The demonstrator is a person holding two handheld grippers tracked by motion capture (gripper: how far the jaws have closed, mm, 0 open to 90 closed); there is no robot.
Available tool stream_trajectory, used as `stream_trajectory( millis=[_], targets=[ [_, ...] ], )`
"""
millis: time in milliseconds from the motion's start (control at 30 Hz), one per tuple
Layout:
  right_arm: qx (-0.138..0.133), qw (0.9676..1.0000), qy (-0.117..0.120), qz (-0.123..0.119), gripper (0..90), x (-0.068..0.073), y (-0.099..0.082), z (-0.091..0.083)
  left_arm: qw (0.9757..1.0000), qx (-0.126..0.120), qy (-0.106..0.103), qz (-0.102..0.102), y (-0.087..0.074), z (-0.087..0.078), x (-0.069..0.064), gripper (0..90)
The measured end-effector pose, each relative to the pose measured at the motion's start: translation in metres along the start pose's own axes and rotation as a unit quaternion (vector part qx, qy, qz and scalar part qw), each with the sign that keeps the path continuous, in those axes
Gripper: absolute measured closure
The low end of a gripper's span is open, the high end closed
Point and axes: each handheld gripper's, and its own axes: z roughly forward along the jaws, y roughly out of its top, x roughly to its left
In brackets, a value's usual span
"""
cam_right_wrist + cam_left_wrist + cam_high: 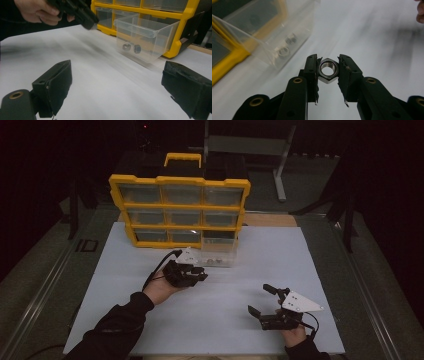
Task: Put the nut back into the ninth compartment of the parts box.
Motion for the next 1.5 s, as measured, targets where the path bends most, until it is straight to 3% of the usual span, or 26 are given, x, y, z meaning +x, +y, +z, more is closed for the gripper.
stream_trajectory(
  millis=[367,533,667,1167,1500],
  targets=[
    [-0.004,1.0,-0.002,0.003,9.9,-0.002,-0.001,-0.001,0.9995,-0.022,0.024,0.0,0.032,-0.015,0.014,68.9],
    [-0.004,1.0,-0.005,0.0,9.8,-0.001,-0.001,-0.001,0.9984,-0.042,0.036,-0.01,0.045,-0.021,0.024,68.9],
    [-0.005,0.9999,-0.009,-0.005,9.8,-0.001,-0.001,-0.001,0.9978,-0.042,0.05,-0.014,0.053,-0.02,0.03,68.9],
    [-0.005,0.9999,-0.011,-0.003,9.8,-0.002,0.0,0.001,0.9941,-0.043,0.08,-0.06,0.07,0.012,0.049,68.9],
    [-0.006,0.9999,-0.012,-0.002,9.9,-0.003,0.0,0.0,0.9918,-0.025,0.096,-0.081,0.071,0.036,0.056,68.8]
  ],
)
